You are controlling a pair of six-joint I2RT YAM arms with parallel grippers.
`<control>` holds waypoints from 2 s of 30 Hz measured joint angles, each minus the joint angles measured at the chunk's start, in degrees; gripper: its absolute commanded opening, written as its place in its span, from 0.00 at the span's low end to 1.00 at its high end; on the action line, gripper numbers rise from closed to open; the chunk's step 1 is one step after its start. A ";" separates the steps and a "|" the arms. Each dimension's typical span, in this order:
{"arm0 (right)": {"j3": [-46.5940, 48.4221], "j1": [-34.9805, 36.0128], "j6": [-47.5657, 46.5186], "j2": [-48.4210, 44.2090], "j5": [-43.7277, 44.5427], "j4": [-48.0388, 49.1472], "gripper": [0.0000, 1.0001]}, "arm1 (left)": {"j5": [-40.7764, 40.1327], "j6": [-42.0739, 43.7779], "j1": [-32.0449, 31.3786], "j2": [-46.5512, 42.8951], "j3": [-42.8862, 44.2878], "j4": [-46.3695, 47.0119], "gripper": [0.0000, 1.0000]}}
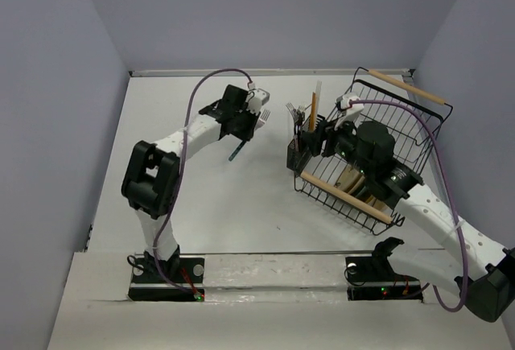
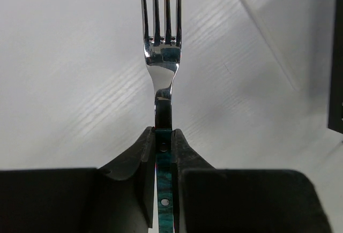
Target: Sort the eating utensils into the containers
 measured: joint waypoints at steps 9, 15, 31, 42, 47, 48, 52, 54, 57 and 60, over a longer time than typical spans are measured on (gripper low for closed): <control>5.66 -0.04 6.47 -0.52 -13.14 -0.87 0.70 | 3.93 0.59 1.62 -26.99 0.02 -0.94 0.00; 10.47 -0.02 12.59 2.97 -17.44 3.82 0.70 | 6.14 1.51 1.29 -38.95 0.00 -1.92 0.00; 20.59 5.68 23.74 25.11 -19.98 21.62 0.64 | 9.09 2.19 1.29 -47.36 -5.62 -2.32 0.00; 21.73 5.68 28.55 33.53 -20.39 30.36 0.54 | 10.08 2.12 1.36 -47.36 -8.11 -0.42 0.00; 23.04 5.79 29.77 36.06 -21.51 33.53 0.00 | 10.67 2.05 1.25 -47.15 -10.19 0.17 0.00; 23.28 6.01 30.71 36.48 -22.10 34.21 0.00 | 10.49 2.10 1.33 -46.93 -10.32 0.24 0.00; 23.69 6.25 31.34 37.35 -22.12 35.32 0.00 | 10.12 1.99 1.29 -46.38 -10.47 0.72 0.09; 23.17 6.27 30.82 37.09 -21.88 35.67 0.00 | 10.12 1.99 1.27 -46.31 -10.54 0.96 0.54; 22.01 6.34 26.73 35.12 -20.28 33.33 0.00 | 10.60 2.40 0.94 -46.31 -11.13 1.55 0.99; 20.74 6.27 19.54 30.36 -15.58 25.20 0.00 | 10.58 2.58 0.81 -46.42 -11.23 1.95 0.99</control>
